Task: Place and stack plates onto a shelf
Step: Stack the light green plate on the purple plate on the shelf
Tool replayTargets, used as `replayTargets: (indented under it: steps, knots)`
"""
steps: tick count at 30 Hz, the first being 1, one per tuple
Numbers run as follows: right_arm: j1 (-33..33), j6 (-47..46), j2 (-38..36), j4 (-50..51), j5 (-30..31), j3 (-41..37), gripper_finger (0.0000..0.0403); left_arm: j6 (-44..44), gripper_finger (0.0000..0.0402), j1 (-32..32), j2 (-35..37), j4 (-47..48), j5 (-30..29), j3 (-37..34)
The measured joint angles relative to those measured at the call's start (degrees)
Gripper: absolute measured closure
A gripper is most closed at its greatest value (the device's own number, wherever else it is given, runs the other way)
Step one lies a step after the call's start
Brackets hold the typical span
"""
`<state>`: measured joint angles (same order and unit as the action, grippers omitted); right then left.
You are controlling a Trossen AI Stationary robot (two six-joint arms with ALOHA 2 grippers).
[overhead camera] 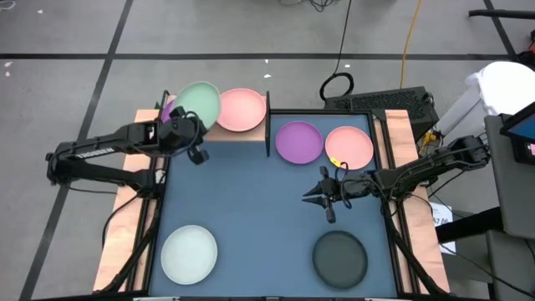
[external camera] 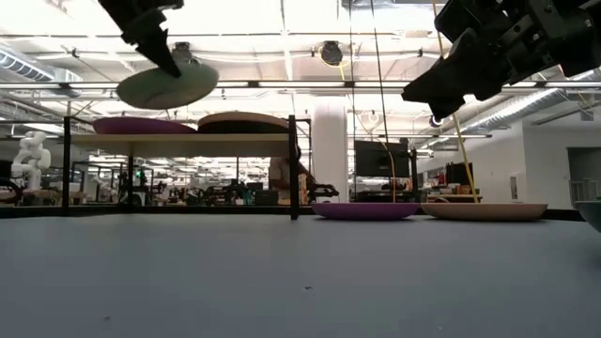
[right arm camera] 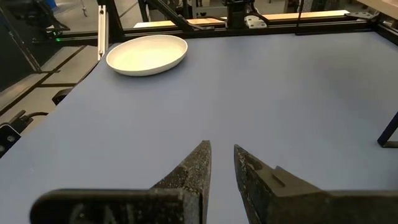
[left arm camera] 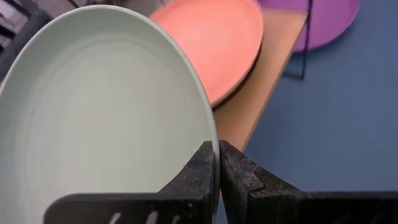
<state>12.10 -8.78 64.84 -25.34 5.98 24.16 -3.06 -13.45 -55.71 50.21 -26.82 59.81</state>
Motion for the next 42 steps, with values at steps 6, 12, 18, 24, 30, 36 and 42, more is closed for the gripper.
replayTargets:
  steps: [6, 12, 18, 24, 30, 36, 42]
  knots:
    - [0.0, 0.0, 0.0, -0.04, 0.0, 0.0, 0.0346, 0.62, 0.0387, -3.81, -0.57, 3.83, 2.33, -0.02]
    - [0.0, 0.0, 0.0, -0.09, 0.0, 0.0, 0.0346, 0.69, 0.0387, -5.46, -0.54, 5.01, 2.81, -0.04]
    - [0.0, 0.0, 0.0, -0.09, 0.0, 0.0, 0.0346, 1.94, 0.0387, -8.26, -0.5, 6.76, 2.82, -1.23]
    - [0.0, -0.04, 0.0, -0.09, 0.0, 0.0, 0.0346, 1.49, 0.0387, -10.21, -0.52, 6.68, 4.67, -4.08]
    - [0.0, -0.13, 0.0, -0.09, 0.0, 0.0, 0.0346, 0.77, 0.0387, -10.68, -0.52, 6.24, 4.78, -5.31]
    - [0.0, -0.13, 0.0, -0.09, 0.0, 0.0, 0.0346, 0.36, 0.0387, -10.66, -0.52, 4.99, 4.81, -5.35]
    - [0.0, -0.04, 0.0, -0.09, 0.0, 0.0, 0.0346, 0.34, 0.0386, -10.64, -0.52, 2.33, 5.39, -5.35]
